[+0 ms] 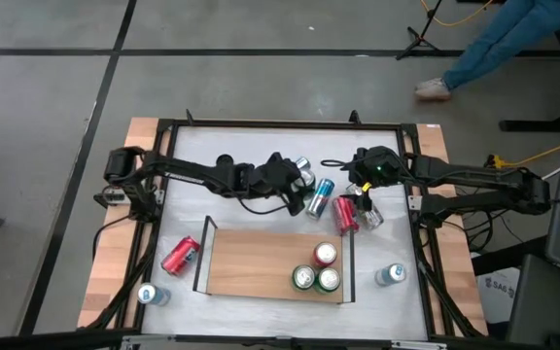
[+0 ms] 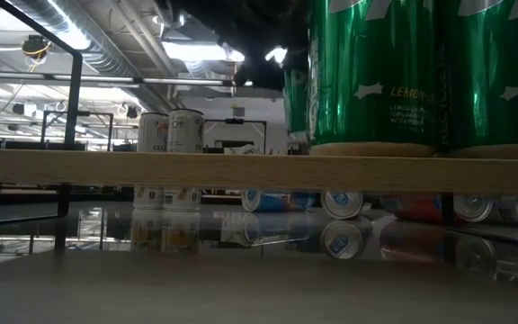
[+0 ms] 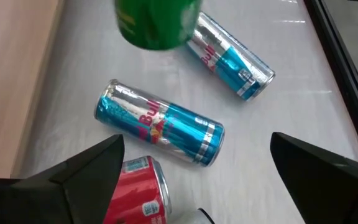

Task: Place canned beverage on shelf
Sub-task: Put the green soda can on the shelf aligned with the other green soda can, then put the blue soda can on the shelf

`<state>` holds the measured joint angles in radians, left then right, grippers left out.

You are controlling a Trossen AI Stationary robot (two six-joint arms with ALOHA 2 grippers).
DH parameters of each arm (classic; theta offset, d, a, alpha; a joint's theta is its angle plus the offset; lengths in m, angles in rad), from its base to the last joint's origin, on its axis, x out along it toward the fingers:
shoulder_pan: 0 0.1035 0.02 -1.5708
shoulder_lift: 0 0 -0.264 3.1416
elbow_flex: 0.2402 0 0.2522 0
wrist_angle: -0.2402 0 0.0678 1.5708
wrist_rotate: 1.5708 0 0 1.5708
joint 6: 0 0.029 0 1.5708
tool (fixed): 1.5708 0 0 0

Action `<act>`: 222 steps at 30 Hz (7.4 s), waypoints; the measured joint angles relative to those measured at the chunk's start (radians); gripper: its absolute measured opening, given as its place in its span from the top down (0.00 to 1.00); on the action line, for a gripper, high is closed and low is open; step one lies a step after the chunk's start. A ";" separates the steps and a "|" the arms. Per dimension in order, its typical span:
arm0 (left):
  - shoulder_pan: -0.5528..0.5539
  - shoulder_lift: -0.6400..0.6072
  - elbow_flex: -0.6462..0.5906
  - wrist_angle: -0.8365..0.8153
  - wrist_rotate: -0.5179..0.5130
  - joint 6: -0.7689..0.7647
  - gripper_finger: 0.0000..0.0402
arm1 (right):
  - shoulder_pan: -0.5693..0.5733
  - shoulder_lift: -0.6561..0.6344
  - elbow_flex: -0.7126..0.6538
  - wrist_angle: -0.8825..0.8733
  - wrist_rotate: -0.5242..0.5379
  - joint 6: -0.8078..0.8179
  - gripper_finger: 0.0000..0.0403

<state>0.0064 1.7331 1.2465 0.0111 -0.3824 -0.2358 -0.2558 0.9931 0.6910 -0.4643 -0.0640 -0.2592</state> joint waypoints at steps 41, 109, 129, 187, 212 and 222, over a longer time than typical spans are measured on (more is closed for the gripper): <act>-0.563 -0.018 0.000 -0.336 -0.330 -0.469 0.29 | 0.000 0.000 0.000 0.000 0.000 0.000 0.02; -0.620 0.113 0.001 -0.164 -0.307 -0.382 0.23 | 0.000 0.000 0.000 -0.001 -0.042 0.000 0.02; -0.619 0.113 0.001 -0.165 -0.307 -0.383 0.21 | 0.000 0.000 0.000 -0.001 -0.042 0.000 0.02; -0.607 0.079 0.000 -0.130 -0.262 -0.382 0.05 | 0.000 0.000 0.000 -0.002 -0.041 -0.001 0.02; -0.534 0.008 0.000 -0.129 -0.255 -0.354 0.05 | 0.000 0.000 0.000 -0.003 -0.041 -0.001 0.02; -0.411 0.008 0.000 -0.129 -0.254 -0.353 0.05 | 0.000 0.000 0.000 -0.002 -0.041 -0.001 0.02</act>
<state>-0.4050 1.7412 1.2465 -0.1181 -0.6369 -0.5891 -0.2558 0.9931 0.6914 -0.4667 -0.1055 -0.2600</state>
